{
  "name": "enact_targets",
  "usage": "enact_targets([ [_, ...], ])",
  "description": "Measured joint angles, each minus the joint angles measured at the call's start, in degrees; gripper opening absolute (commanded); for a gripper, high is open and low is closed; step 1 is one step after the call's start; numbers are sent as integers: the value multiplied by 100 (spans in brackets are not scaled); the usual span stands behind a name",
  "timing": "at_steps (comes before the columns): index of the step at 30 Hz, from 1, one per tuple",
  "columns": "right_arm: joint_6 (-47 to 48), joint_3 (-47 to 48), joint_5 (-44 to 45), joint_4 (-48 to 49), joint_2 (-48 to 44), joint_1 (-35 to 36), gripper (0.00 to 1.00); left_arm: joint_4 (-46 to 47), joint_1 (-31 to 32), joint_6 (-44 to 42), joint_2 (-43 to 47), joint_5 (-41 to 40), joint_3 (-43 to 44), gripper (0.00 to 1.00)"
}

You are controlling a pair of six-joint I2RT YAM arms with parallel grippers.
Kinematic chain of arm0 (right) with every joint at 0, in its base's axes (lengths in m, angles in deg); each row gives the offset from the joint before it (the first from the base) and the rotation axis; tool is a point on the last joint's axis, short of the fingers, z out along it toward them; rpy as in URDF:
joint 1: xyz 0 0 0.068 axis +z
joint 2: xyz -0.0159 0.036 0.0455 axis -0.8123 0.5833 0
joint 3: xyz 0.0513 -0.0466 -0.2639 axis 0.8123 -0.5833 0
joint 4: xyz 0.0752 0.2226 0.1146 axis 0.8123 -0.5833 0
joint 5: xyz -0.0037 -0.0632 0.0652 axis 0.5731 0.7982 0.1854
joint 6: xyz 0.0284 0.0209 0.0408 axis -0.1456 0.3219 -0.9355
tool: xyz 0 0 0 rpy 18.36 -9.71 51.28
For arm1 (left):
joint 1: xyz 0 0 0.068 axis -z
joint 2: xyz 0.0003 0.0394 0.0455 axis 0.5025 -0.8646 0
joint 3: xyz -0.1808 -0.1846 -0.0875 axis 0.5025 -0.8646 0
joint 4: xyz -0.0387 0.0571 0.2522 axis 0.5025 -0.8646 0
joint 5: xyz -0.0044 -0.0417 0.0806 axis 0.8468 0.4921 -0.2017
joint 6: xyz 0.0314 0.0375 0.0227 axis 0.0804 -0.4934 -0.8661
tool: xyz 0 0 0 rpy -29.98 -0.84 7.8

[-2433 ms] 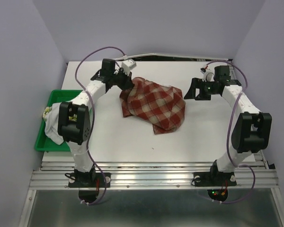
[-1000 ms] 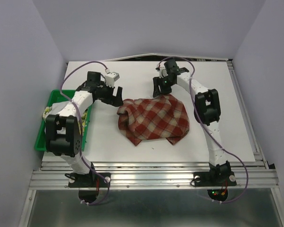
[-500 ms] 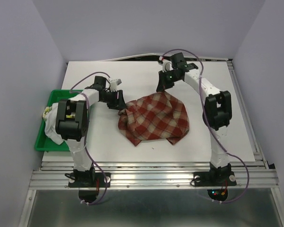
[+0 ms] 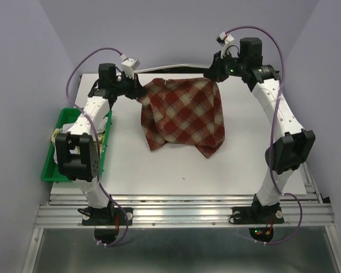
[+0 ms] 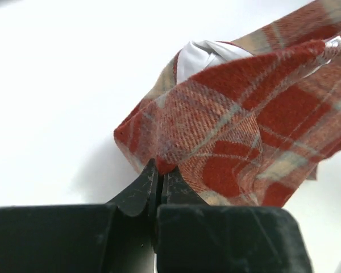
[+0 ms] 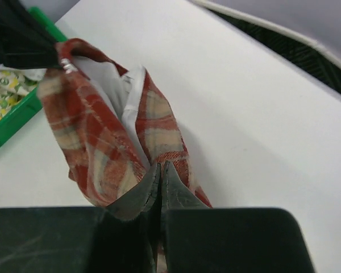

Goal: Fold and stack the skirts
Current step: Flatten the skirt out

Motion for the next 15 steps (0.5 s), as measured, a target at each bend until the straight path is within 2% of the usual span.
enact_targets([
  [5,-57,719,37,310,358,-483,1,614,254,-1215,804,-566,188,0],
  [7,20,645,-101,424,256,-592,1,846,470,-1768,1303,-717,-90,0],
  [9,149,179,-315,540,-114,-627,1,1093,664,-2498,1954,-896,-743,0],
  [10,284,-125,-431,634,-328,-625,1,1121,776,-2754,2323,-953,-1097,5],
  [11,431,-597,-544,737,-625,-616,5,1287,907,-3241,2721,-1095,-1633,34],
  [12,647,-1318,-686,772,-1099,-597,20,1327,1043,-3670,3145,-1198,-2205,60],
  [13,1014,-2114,-802,616,-1471,-575,74,1438,1180,-3910,3504,-1300,-2736,98],
  [14,1143,-2330,-835,564,-1812,-551,88,1381,1342,-4500,3926,-1375,-3445,99],
  [15,1491,-2898,-914,485,-2166,-507,96,1290,1432,-4581,4129,-1405,-3720,99],
])
